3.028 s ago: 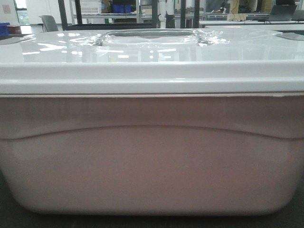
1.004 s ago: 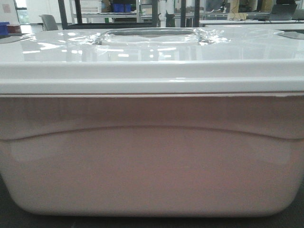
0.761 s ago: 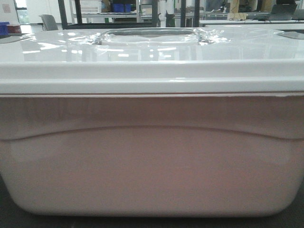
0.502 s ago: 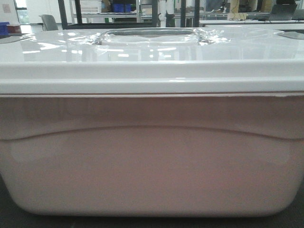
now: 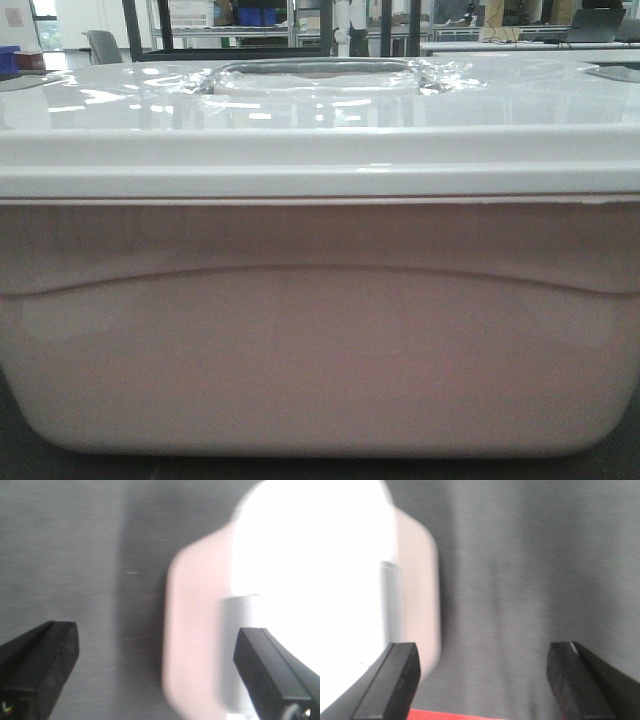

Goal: Grab white bin and place on right shelf
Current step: 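Move both grippers to the bin's opposite short ends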

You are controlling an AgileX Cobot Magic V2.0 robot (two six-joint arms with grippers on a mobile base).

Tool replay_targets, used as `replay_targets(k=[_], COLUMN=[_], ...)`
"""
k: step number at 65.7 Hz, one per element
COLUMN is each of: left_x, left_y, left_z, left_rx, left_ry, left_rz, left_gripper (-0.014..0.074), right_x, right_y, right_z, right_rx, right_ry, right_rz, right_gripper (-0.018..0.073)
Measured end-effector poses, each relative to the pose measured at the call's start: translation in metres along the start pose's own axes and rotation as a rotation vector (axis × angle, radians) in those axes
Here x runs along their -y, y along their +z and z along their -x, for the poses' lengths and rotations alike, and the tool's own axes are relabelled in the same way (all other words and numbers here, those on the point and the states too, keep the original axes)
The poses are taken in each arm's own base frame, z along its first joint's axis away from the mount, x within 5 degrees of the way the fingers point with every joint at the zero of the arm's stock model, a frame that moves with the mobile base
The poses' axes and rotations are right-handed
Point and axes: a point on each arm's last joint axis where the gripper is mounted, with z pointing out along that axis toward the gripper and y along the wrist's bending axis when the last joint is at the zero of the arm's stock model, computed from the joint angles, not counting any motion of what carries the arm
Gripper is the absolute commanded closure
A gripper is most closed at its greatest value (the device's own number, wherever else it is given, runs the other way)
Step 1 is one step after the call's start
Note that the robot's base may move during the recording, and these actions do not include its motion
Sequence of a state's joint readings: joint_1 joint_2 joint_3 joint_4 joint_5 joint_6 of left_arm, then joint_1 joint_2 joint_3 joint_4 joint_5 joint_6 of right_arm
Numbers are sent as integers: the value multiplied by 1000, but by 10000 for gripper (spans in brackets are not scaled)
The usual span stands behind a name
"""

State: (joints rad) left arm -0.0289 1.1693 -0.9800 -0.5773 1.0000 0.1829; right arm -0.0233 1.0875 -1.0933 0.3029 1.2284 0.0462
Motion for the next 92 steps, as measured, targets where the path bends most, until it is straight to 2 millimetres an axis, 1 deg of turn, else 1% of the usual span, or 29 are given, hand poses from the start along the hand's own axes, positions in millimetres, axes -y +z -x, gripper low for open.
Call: replay_targets(k=[6,12,17,23,32,36,39,45,51,60,66,78,84,92], left_x=[3,3,-2,-10,-16,-18,-19,-23,-27,-29,-31,-32,-29,-19], left_y=[-2,-4,-4,-1,5,10,14,23,33,38,40,42,45,50], left_z=[2,5,10,16,22,25,25,25,22,17,13,11,9,3], left_rx=[10,8,11,15,6,5,0,0,0,-2,-12,-21,-42,-96], left_ry=[-19,-37,-64,-86,-78,-83,-92,-109,-139,-143,-151,-144,-123,-69], left_rz=[-75,-180,-236,-286,-373,-400,-416,-455,-494,-509,-507,-497,-491,-484], left_gripper=[75,75,75,75,75,75,75,75,75,75,75,75,75,75], right_x=[-1,0,3,6,13,20,25,33,36,37,36,30,27,18], right_y=[3,11,20,30,44,52,58,68,74,80,78,68,66,68], right_z=[3,8,16,26,45,52,54,52,46,36,30,18,15,12], right_rx=[0,-20,-43,-54,-35,-19,-14,-24,-42,-68,-68,-39,-30,-51], right_ry=[-4,1,13,41,94,112,115,130,133,144,146,140,135,110], right_rz=[20,53,104,214,416,472,481,481,486,490,493,508,516,536], right_gripper=[-63,-63,-63,-63,-63,-63,-63,-63,-63,-63,-63,-63,-63,-63])
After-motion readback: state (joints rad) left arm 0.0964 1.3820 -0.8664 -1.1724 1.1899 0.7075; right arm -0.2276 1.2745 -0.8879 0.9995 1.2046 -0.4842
